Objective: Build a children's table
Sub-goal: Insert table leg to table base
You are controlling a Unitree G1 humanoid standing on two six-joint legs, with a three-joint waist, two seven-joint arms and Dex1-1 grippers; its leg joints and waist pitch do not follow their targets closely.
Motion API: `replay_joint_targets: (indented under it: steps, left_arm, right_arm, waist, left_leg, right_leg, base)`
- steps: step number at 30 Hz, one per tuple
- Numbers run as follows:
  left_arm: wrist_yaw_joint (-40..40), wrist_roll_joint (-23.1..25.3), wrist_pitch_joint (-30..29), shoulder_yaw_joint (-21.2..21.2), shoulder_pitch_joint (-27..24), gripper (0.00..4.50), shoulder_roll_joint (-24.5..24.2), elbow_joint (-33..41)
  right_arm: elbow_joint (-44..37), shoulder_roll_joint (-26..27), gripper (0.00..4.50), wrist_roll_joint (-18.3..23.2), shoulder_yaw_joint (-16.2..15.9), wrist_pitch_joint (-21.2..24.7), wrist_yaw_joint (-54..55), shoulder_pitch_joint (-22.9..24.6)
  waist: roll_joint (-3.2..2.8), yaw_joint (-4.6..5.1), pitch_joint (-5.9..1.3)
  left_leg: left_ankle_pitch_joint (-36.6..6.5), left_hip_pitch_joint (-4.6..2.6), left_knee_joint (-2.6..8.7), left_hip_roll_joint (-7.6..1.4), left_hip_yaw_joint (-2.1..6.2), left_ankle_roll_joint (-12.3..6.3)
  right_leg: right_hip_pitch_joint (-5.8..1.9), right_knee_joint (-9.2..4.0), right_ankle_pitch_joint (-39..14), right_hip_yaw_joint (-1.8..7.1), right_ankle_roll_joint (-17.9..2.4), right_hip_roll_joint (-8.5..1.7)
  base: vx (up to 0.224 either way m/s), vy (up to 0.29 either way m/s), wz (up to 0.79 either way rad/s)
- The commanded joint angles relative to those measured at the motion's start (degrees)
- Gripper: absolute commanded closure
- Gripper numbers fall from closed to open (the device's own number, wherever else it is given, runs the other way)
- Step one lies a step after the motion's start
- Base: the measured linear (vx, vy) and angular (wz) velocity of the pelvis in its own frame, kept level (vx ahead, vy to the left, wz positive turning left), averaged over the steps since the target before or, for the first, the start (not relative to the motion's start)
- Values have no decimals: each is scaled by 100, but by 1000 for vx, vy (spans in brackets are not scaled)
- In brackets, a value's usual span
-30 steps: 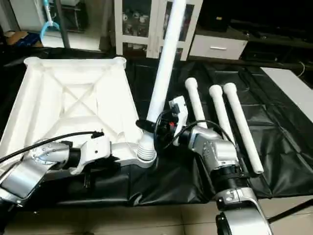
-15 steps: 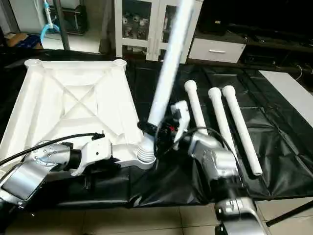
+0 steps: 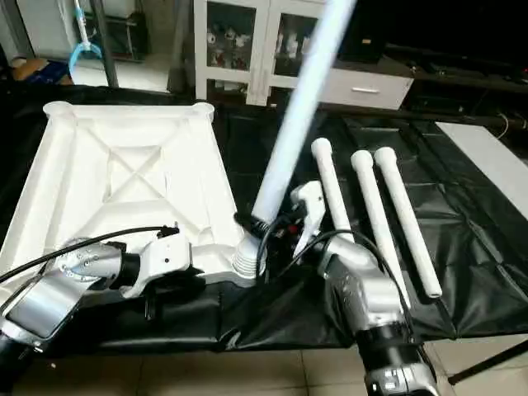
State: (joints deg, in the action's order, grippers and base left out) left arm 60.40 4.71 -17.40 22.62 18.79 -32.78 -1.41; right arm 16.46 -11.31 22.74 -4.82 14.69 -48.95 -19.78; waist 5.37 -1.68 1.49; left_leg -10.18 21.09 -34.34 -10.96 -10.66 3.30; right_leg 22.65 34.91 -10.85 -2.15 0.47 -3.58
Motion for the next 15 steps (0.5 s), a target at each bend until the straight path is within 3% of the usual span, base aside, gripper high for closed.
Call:
replay_joint_targets:
  steps: [1, 14, 15]
  left_arm:
    - [17, -49, 59, 163, -102, 450, 61, -58]
    - [-33, 3, 42, 142, -129, 450, 91, -55]
    - [-46, 11, 40, 137, -136, 450, 95, -54]
  right_arm:
    - [354, -348, 268, -640, -21, 162, 320, 341]
    - [-151, -453, 268, -696, -312, -15, 254, 819]
    - [-210, -437, 268, -688, -282, -43, 287, 888]
  waist:
    - [-61, 86, -137]
    - [-37, 92, -129]
    - [15, 97, -125]
  left_leg:
    - [-2870, -170, 511, -241, 181, 391]
    - [-3045, -159, 532, -242, 196, 358]
    - [-3079, -167, 525, -244, 195, 347]
  right_leg:
    - [57, -623, -3333, 215, -442, -404]
    - [80, -653, -3412, 222, -366, -409]
    - [94, -673, -3558, 217, -322, -413]
  base:
    - [0, 0, 0]
    - [0, 0, 0]
    - [0, 0, 0]
